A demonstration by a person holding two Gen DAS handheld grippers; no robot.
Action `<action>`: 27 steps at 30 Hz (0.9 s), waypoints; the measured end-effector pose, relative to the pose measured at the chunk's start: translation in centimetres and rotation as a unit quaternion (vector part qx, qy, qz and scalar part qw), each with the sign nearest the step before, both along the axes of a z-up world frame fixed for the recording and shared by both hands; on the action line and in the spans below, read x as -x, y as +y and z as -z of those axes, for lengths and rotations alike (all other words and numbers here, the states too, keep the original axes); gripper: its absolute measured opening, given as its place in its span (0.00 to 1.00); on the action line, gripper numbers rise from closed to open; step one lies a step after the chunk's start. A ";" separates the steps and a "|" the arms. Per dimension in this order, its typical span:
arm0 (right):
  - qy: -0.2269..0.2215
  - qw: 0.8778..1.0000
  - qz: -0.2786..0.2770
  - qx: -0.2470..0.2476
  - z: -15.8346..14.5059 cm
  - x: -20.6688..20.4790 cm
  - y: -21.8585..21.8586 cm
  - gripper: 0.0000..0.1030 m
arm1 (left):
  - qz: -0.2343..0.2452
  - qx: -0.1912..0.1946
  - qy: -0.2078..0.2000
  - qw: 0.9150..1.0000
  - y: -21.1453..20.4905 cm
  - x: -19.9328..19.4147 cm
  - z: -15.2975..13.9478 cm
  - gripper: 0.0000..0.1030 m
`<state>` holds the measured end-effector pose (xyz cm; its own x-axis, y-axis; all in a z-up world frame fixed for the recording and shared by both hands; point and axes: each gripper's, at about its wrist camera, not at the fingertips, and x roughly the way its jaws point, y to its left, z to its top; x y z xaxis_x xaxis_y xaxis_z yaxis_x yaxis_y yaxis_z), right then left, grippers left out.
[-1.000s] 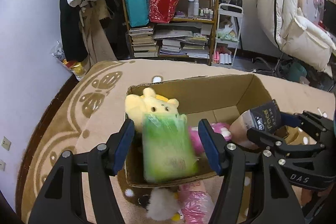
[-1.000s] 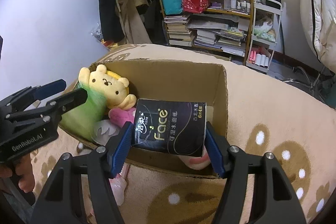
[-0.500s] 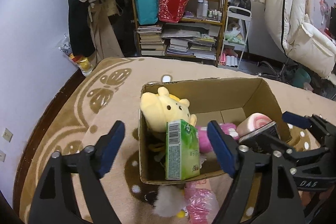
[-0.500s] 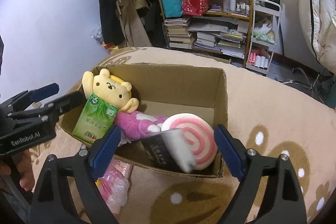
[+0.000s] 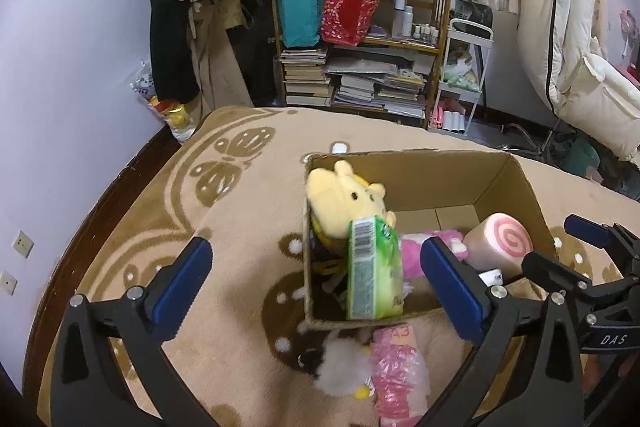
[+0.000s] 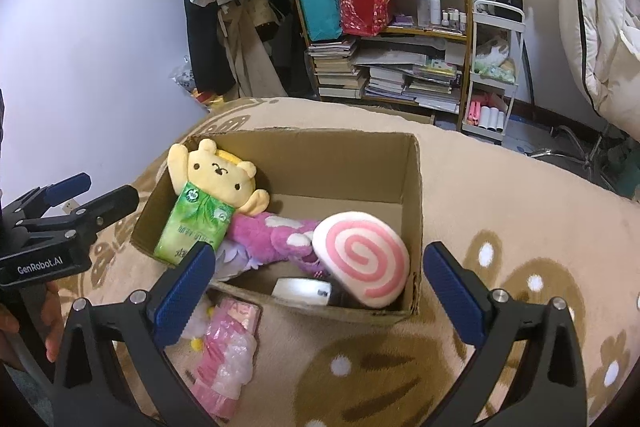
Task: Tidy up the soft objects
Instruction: 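Lower both open tools to the white plush and pink bottle beside the box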
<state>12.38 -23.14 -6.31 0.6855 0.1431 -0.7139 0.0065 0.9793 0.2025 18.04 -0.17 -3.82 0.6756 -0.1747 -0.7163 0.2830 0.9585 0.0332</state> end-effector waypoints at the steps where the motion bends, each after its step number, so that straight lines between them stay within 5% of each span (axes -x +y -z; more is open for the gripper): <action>1: 0.000 1.000 0.000 -0.001 0.0 0.2 0.1 1.00 | -0.003 0.000 0.002 1.000 0.3 0.2 0.0 1.00; 16: 0.026 0.999 0.010 -0.042 1.6 3.0 2.4 1.00 | -0.010 0.016 0.049 0.999 2.7 2.1 1.2 1.00; 27: 0.045 0.998 -0.021 -0.027 3.8 3.9 5.1 1.00 | -0.014 0.000 0.103 0.995 3.6 1.7 4.4 1.00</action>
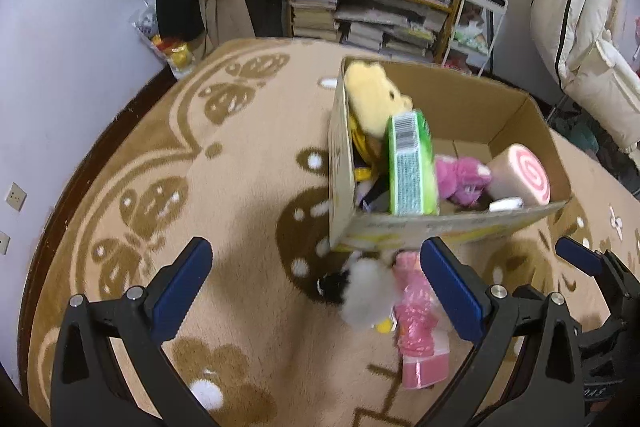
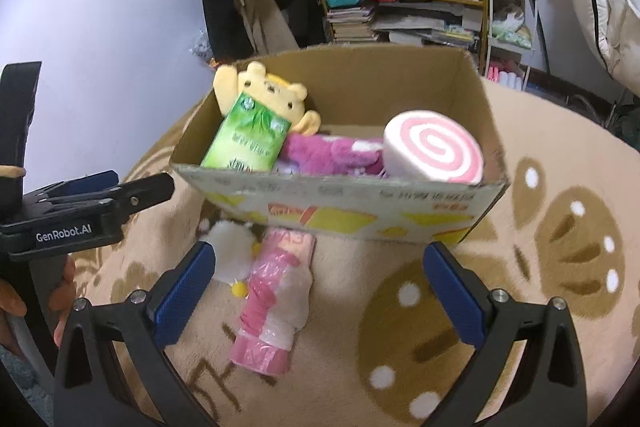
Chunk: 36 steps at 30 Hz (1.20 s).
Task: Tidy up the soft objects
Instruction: 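Lower both open tools to the white plush and pink bottle beside the box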
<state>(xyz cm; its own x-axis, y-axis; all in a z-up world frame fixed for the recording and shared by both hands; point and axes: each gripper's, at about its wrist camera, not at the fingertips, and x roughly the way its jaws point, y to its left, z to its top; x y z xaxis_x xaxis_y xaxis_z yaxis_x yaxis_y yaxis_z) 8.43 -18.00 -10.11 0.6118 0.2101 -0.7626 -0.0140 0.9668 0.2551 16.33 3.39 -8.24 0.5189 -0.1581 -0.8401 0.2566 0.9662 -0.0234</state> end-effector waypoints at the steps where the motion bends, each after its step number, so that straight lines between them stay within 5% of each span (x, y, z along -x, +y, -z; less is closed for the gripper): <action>1: 0.002 1.000 -0.002 -0.002 0.3 0.0 0.1 1.00 | 0.002 -0.004 0.005 1.000 -0.1 0.0 0.2 1.00; 22: 0.075 0.997 -0.022 -0.025 7.2 -2.0 2.5 0.99 | 0.027 -0.030 0.086 0.995 -1.8 -1.7 6.4 1.00; 29: 0.088 0.995 -0.028 -0.033 8.8 -2.4 2.9 0.99 | 0.019 -0.012 0.112 0.993 -2.0 -2.2 8.0 0.99; 36: 0.093 0.995 -0.032 -0.029 9.5 -3.0 3.0 0.95 | 0.044 -0.033 0.134 0.989 -3.4 -2.2 9.8 0.77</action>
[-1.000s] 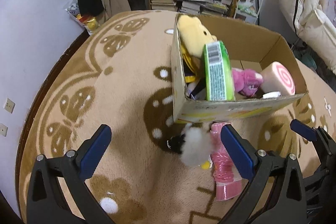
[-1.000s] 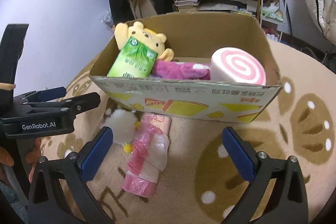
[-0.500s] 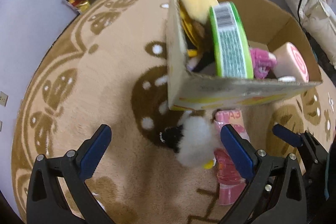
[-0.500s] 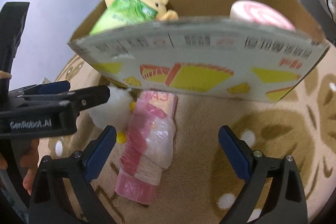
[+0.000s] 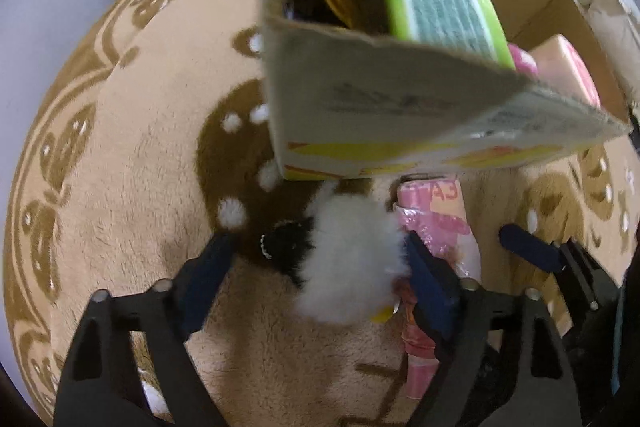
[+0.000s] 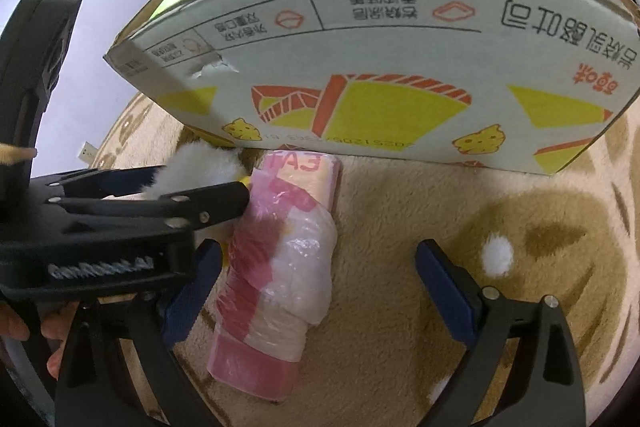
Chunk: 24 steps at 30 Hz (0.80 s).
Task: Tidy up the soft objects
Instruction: 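Lower both open tools to the white plush and pink bottle beside the box, then grasp the pink-wrapped bottle with the right tool while the left tool grasps the white fluffy plush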
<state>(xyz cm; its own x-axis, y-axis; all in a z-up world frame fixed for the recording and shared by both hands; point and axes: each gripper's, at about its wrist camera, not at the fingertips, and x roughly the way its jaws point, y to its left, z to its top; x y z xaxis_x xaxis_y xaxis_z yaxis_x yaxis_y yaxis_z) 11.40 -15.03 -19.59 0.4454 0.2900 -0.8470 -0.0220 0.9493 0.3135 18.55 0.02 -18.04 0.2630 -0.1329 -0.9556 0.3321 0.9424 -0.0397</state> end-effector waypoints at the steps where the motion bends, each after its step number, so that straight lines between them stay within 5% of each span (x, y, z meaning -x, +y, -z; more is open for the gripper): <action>1: 0.001 1.000 0.001 0.007 0.0 0.0 0.0 0.91 | 0.005 -0.004 -0.004 1.000 -0.2 0.1 0.1 0.73; 9: 0.003 1.000 -0.008 0.017 -0.2 0.2 0.7 0.79 | 0.026 -0.010 -0.002 1.000 -1.3 0.4 0.9 0.54; 21: 0.005 1.000 -0.022 -0.011 -1.0 0.1 2.8 0.40 | 0.030 -0.012 -0.017 0.999 -2.1 0.1 1.0 0.52; 24: 0.011 0.999 -0.012 -0.027 -0.9 0.2 3.1 0.39 | 0.032 -0.011 -0.019 0.999 -2.6 0.4 0.8 0.50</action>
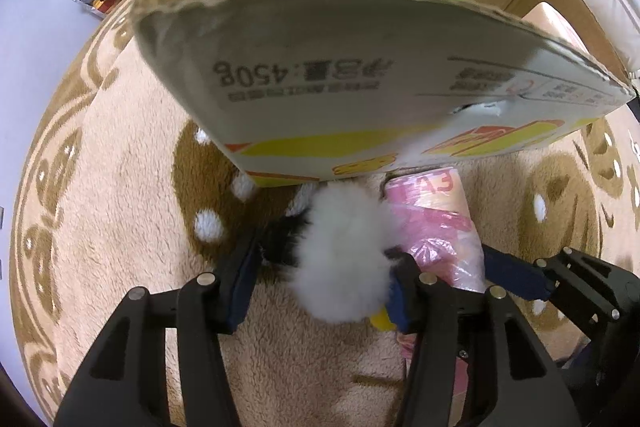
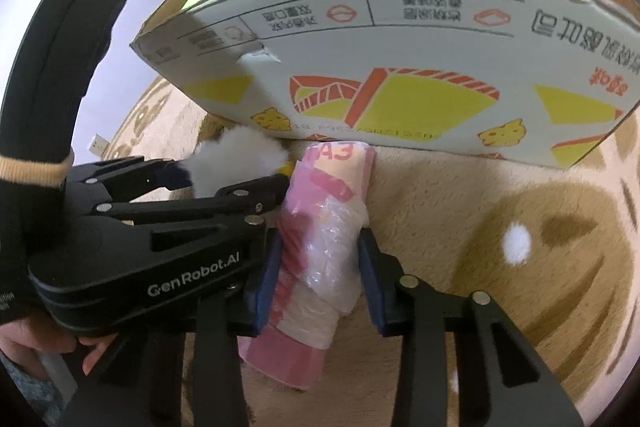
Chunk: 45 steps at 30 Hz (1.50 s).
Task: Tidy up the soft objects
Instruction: 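Grasp the pink-wrapped bottle with the right tool while the left tool grasps the white fluffy plush, then lift both held items and carry them over the box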
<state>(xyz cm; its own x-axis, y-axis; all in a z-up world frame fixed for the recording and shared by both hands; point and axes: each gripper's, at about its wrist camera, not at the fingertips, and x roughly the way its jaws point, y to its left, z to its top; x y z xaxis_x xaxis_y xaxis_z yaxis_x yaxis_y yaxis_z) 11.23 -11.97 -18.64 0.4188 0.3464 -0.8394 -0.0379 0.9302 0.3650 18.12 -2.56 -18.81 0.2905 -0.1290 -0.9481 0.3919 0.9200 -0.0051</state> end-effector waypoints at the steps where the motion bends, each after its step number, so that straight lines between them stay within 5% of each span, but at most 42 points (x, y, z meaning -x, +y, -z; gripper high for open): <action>1: 0.002 1.000 0.004 -0.008 0.1 0.0 -0.1 0.39 | -0.001 0.001 0.001 1.000 0.0 0.0 0.0 0.50; 6: 0.013 0.999 0.014 -0.048 1.5 -0.5 -1.1 0.39 | -0.002 0.004 0.001 1.000 0.5 0.2 0.0 0.50; 13: -0.013 0.999 0.003 -0.028 0.9 -0.3 -0.7 0.24 | -0.002 0.005 -0.003 1.000 1.0 0.6 -0.5 0.47; 26: -0.042 0.999 0.029 0.014 -1.8 1.0 -1.6 0.15 | -0.018 -0.006 -0.041 0.999 2.3 2.4 -3.1 0.47; 36: -0.081 0.995 0.061 0.009 -5.5 2.9 -4.1 0.15 | 0.015 -0.032 -0.120 0.992 0.3 5.7 -7.1 0.47; 45: -0.122 0.990 0.068 0.002 -9.9 5.0 -6.2 0.15 | 0.023 -0.015 -0.172 0.985 0.4 7.7 -10.7 0.47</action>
<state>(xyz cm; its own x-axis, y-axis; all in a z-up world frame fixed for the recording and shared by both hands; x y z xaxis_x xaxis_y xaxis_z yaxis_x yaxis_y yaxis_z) 6.23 -18.17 -8.73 0.6517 0.2691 -0.7091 0.0019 0.9344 0.3563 10.42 -2.15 -8.06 0.5896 -0.1238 -0.7982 0.4073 0.8989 0.1615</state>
